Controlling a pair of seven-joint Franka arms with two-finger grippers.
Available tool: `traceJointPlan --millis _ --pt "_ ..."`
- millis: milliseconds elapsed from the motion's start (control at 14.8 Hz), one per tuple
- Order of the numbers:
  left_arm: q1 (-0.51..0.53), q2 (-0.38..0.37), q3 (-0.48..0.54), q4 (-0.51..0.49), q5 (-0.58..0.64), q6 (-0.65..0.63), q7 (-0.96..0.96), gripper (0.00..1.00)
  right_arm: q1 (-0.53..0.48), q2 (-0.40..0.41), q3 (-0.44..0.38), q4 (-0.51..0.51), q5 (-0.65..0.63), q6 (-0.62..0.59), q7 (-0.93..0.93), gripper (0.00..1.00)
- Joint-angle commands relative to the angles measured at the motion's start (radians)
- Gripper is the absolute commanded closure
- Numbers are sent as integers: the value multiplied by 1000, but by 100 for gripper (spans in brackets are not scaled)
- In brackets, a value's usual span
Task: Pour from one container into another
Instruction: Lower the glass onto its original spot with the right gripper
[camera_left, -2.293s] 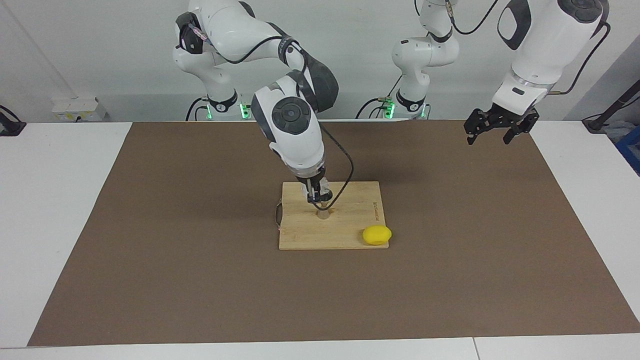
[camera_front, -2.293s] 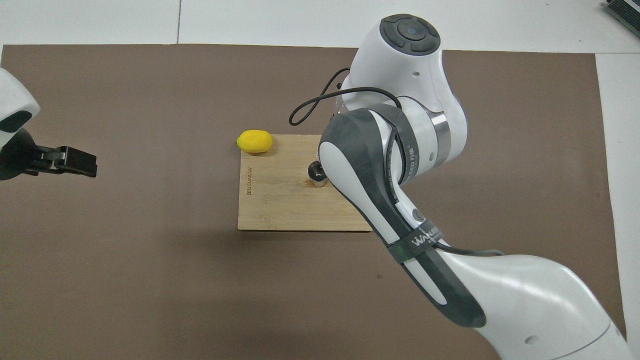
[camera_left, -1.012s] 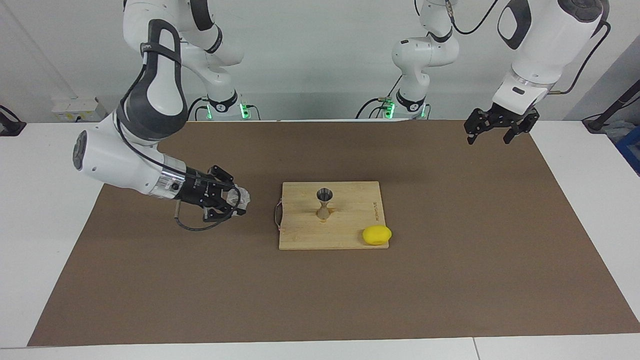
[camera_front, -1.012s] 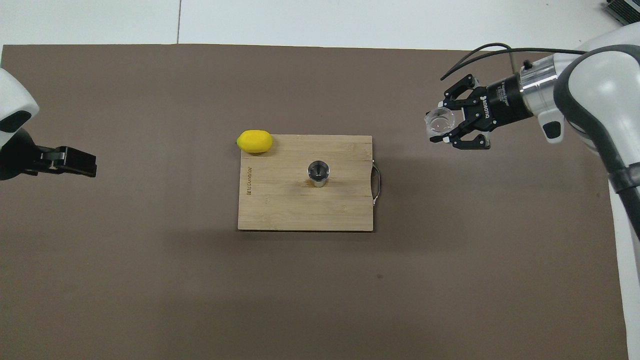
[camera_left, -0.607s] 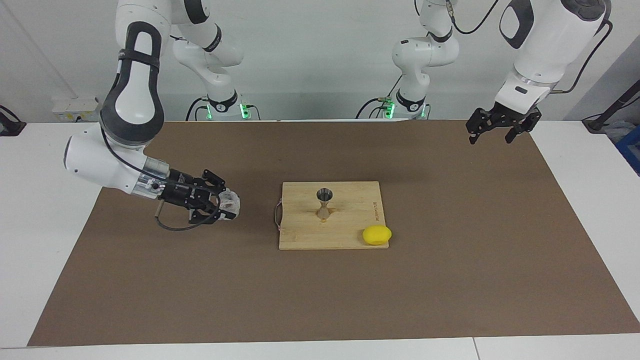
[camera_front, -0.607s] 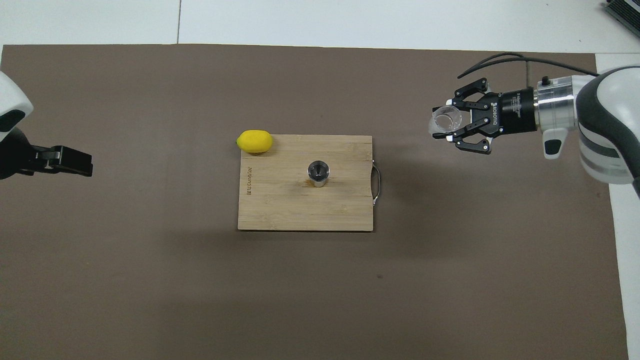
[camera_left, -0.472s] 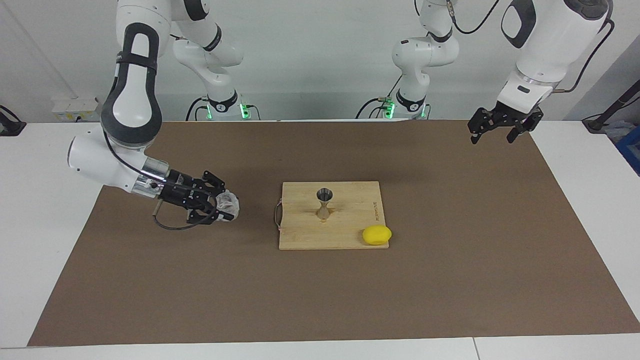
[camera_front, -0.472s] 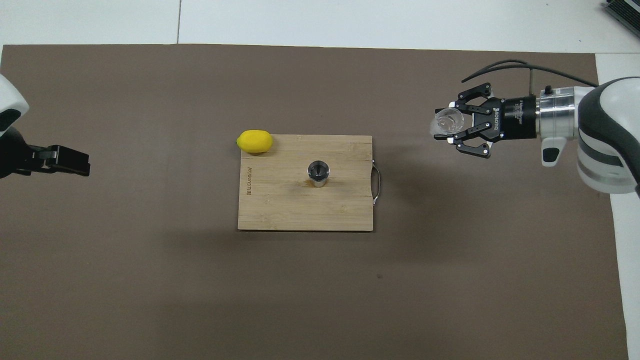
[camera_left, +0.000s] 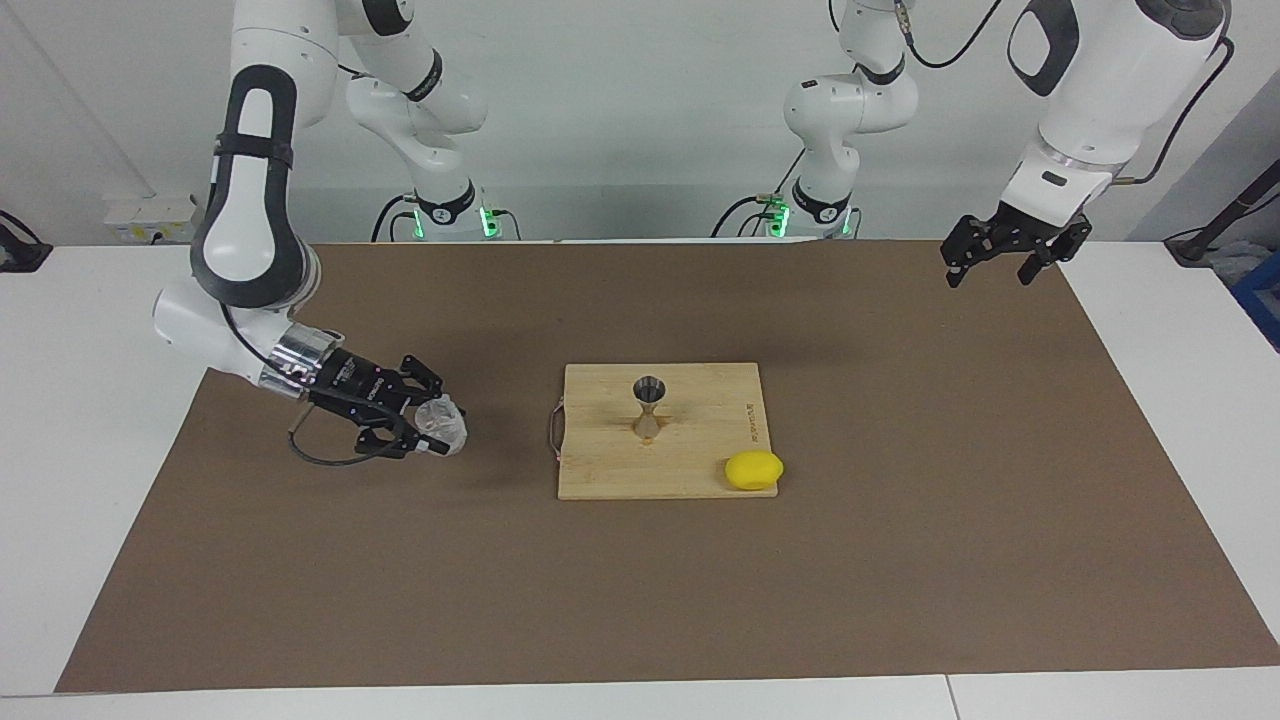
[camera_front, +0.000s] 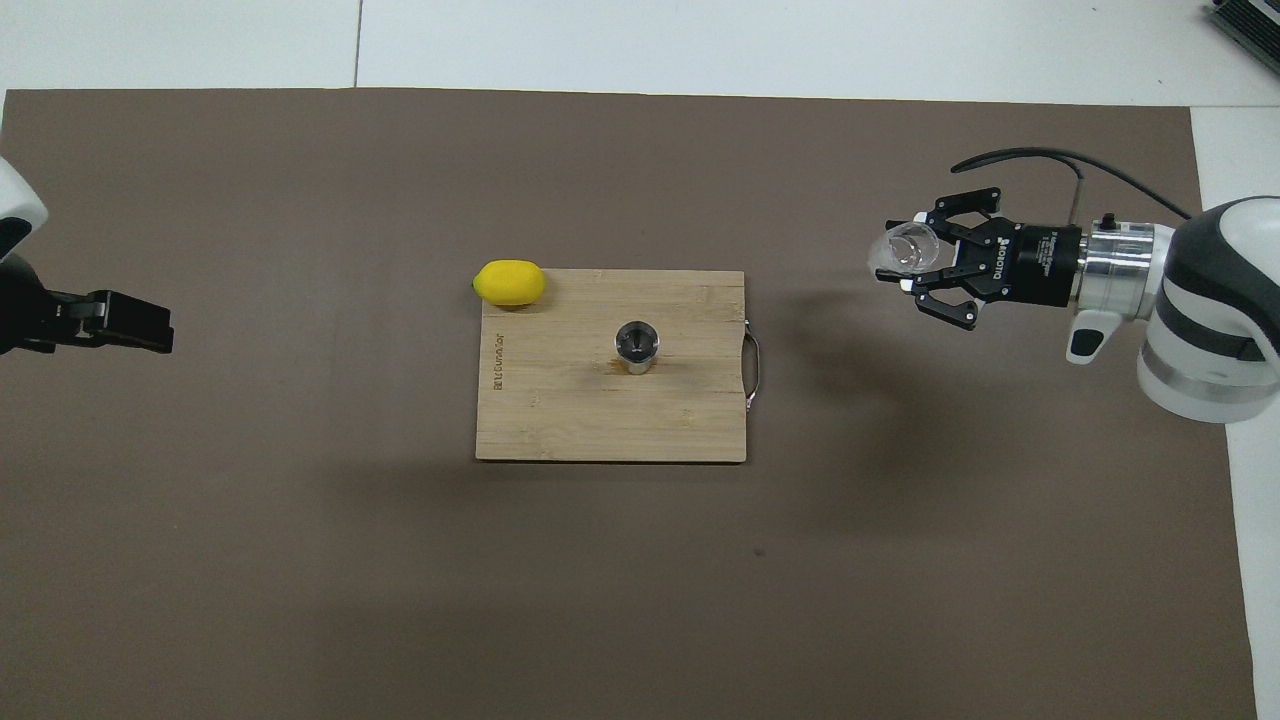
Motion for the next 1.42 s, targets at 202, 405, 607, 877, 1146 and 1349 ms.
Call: traceJointPlan --millis 202,405,607,877,1146,1349 --pt "21 -6 1 23 2 -32 -3 0 -19 72 15 -20 74 -58 -161 100" --pt "23 -5 -1 23 2 -30 -3 0 -39 101 13 -20 87 -117 -192 100" --pt "16 -5 -1 24 2 -30 -3 0 -44 98 10 -72 83 -106 -234 100" --pt "13 -3 -2 29 2 -33 -6 0 -73 92 4 -127 68 -100 -284 100" --pt "23 6 -1 90 2 -102 -3 0 -110 94 4 -158 43 -95 -304 100" --pt "21 2 -4 90 2 -93 -3 0 -136 103 6 -157 9 -97 -328 100"
